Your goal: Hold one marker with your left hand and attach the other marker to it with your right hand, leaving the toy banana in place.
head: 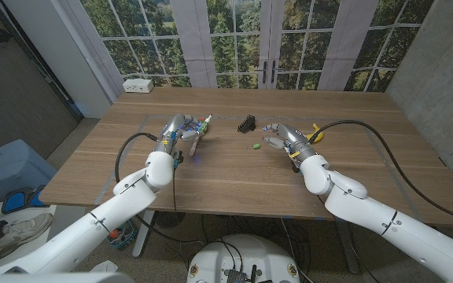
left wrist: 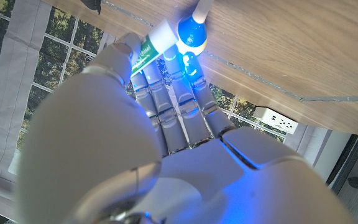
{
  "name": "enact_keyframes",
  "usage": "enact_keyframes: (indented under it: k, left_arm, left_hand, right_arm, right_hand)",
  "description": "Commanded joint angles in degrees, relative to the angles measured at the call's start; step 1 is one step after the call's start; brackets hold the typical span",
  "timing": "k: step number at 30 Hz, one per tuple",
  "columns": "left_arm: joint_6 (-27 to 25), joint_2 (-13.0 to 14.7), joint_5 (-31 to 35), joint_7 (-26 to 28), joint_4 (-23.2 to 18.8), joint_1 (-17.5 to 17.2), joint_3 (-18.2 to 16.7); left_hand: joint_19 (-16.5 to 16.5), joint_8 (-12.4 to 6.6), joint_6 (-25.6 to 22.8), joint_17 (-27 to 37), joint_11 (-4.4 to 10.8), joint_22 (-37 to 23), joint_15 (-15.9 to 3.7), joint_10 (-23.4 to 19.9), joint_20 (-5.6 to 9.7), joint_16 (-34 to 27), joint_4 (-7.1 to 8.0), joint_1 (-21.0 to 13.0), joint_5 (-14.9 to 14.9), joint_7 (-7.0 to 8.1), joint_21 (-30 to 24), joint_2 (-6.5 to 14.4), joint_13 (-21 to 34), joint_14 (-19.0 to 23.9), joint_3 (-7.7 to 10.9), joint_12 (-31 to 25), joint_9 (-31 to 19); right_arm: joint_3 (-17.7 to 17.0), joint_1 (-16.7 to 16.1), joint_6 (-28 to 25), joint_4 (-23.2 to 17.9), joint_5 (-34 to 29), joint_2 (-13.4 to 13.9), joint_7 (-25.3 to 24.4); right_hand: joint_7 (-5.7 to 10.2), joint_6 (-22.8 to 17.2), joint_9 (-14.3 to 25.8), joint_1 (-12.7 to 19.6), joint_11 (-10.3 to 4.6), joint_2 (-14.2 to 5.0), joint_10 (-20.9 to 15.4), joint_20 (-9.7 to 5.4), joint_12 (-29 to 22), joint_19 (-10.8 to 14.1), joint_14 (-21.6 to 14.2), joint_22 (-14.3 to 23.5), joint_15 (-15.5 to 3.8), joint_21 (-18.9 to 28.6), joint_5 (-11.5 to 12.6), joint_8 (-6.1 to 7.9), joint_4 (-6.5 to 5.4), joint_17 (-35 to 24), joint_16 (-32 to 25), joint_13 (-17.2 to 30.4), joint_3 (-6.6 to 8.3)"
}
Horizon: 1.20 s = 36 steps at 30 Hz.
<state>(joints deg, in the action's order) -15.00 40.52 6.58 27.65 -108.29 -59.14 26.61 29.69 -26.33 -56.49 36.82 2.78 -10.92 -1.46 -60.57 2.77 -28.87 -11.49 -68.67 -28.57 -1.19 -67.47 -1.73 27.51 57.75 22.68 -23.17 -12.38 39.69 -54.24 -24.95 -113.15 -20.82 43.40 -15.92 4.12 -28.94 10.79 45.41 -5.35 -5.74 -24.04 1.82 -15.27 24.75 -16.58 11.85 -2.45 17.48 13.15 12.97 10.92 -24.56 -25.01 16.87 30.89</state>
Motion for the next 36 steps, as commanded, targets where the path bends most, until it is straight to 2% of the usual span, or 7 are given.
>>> enact_keyframes:
  k: [1, 7, 15, 24, 36]
  left_arm:
    - [0.73, 0.34, -0.45, -0.46, 0.45, 0.52, 0.29]
    - [1.04, 0.31, -0.58, -0.61, 0.73, 0.82, 0.34]
    - [1.25, 0.37, -0.8, -0.97, 1.17, 1.24, 0.4]
    - [1.59, 0.45, -1.16, -1.24, 1.54, 1.59, 0.27]
    - [2.35, 0.43, -1.64, -1.39, 1.85, 1.76, 0.14]
  left_hand:
    - [-0.27, -0.2, -4.13, 0.41, 8.67, -0.03, -12.19, -8.82, 5.13, 0.15, 2.02, -0.24, -0.62, 3.61, -0.34, 0.32, 8.46, 7.22, 2.58, 0.2, -11.05]
    - [-0.34, -0.23, -4.07, 0.68, 8.65, 0.01, -12.19, -8.92, 5.11, 0.27, 2.02, -0.17, -0.81, 3.58, -0.56, 0.28, 8.63, 7.28, 2.76, 0.38, -11.17]
    - [-0.45, -0.21, -4.14, 1.02, 8.64, 0.05, -12.19, -8.95, 5.15, 0.46, 1.99, -0.09, -1.07, 3.6, -0.81, 0.15, 8.89, 7.32, 2.97, 0.62, -11.14]
    - [-0.64, -0.19, -4.02, 1.43, 8.65, 0.09, -12.19, -9.07, 5.18, 0.68, 2.01, 0.03, -1.34, 3.57, -1.12, 0.07, 8.98, 7.38, 3.23, 1.01, -11.26]
    - [-0.81, -0.18, -3.97, 1.9, 8.62, 0.12, -12.19, -9.18, 5.11, 0.96, 2.0, 0.13, -1.61, 3.56, -1.48, -0.02, 9.21, 7.38, 3.52, 1.4, -11.37]
  right_arm:
    - [3.05, 2.84, -0.56, 2.46, -5.08, -1.41, 1.41]
    - [4.23, 3.99, -0.74, 3.6, -7.56, -2.01, 2.12]
    - [5.96, 5.8, -0.9, 5.73, -10.75, -2.85, 3.6]
    - [7.12, 6.95, -1.95, 6.81, -12.88, -3.3, 6.1]
    - [8.33, 7.37, -2.51, 7.66, -15.07, -3.76, 7.7]
  right_hand:
    - [0.98, -0.63, 0.3, 1.93, -0.88, 0.22, -0.66, -0.67, -0.43, 0.42, -0.01, 0.1, -6.27, 0.58, -0.26, 0.32, 0.15, -0.31, -0.5, 0.22, -0.08]
    - [2.02, -1.58, 0.31, 3.89, -1.77, 0.71, -1.29, -0.95, -0.67, 0.65, -0.03, 0.07, -6.79, 0.81, -0.48, 0.55, 0.26, -0.52, -0.73, 0.37, -0.28]
    - [2.66, -2.26, 0.31, 5.76, -2.37, 1.24, -2.24, -1.27, -1.04, 0.85, -0.08, 0.04, -7.39, 1.05, -0.81, 0.65, 0.18, -0.75, -1.0, 0.55, -0.64]
    - [2.26, -2.26, 0.33, 6.87, -1.77, 1.59, -2.38, -1.1, -1.1, 0.81, 0.12, 0.03, -7.11, 1.18, -1.1, 0.49, -0.11, -1.01, -1.2, 0.71, -1.16]
    - [2.55, -2.96, 0.35, 7.58, -2.26, 1.79, -2.83, -1.26, -1.3, 0.66, 0.26, 0.03, -7.35, 1.3, -1.42, 0.57, -0.51, -1.37, -1.51, 0.92, -1.92]
